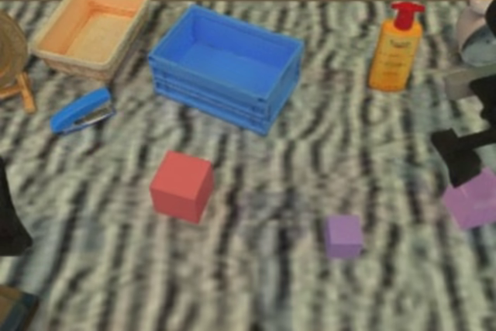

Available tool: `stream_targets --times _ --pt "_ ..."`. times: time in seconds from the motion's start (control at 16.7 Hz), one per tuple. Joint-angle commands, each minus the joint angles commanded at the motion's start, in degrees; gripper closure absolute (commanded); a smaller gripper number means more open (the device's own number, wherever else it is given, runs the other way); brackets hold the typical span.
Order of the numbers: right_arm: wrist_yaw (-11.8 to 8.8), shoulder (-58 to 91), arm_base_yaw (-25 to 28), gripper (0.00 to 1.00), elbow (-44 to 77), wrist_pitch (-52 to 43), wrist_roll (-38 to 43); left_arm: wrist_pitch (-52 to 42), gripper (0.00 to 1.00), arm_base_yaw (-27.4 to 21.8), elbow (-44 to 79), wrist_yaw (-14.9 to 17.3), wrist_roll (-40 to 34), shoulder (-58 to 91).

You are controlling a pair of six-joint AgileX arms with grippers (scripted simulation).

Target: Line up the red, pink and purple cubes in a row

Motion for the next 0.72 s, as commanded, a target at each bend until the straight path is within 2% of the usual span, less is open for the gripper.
stream_targets --times 0.3,0.72 --pt "0.0 1.4 0.2 0.00 -1.0 2.2 0.2 0.0 0.00 0.0 0.0 0.0 0.0 0.0" --pt "0.1 9.0 0.1 0.00 -8.6 17.8 0.2 0.0 0.00 0.0 0.0 0.0 0.0 0.0"
